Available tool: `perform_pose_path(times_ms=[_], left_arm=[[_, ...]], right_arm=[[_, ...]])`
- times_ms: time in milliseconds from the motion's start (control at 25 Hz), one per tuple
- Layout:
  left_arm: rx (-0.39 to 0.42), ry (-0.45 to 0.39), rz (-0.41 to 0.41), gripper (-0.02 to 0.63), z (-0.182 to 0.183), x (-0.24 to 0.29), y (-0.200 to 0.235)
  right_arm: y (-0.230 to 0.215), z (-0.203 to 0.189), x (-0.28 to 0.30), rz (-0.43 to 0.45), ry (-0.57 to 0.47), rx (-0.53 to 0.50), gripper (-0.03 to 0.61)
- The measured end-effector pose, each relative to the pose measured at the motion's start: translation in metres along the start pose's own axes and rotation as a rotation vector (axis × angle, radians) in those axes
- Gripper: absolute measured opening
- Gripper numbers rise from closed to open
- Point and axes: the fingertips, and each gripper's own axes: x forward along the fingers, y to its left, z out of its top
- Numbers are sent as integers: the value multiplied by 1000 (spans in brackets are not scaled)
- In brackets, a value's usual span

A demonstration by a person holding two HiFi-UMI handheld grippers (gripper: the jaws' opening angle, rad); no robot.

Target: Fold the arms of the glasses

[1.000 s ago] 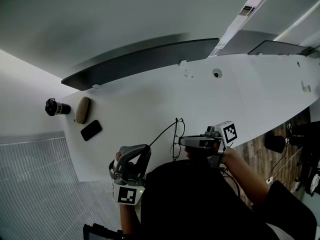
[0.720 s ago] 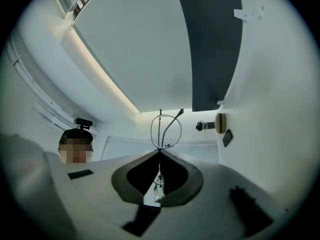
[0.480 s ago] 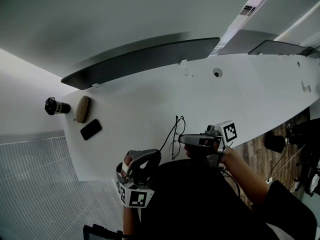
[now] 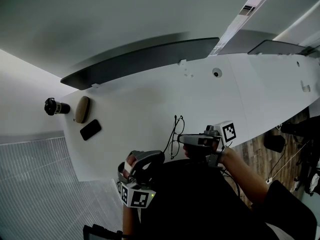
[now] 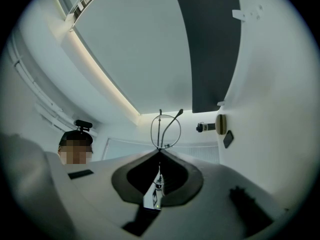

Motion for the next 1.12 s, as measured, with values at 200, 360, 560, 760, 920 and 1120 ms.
perform_pose_path(times_ms=[200, 360, 560, 760, 920, 1120], left_arm=[[17, 9, -29, 35, 0, 3, -6], [36, 20, -65, 37, -2, 4, -12], [62, 31, -109, 40, -4, 7, -21], [74, 37, -132, 41, -4, 10, -26], [72, 33, -134, 43, -4, 10, -27], [-45, -23, -63, 46, -3, -4, -7]], right_arm=[[1, 0, 1, 13, 2, 2, 11], [4, 0, 4, 14, 2, -1, 11], [7, 0, 8, 24, -4, -14, 11], [6, -2, 5, 20, 5, -2, 11], [8, -1, 6, 29, -6, -9, 11], [9, -1, 3, 36, -5, -10, 11]])
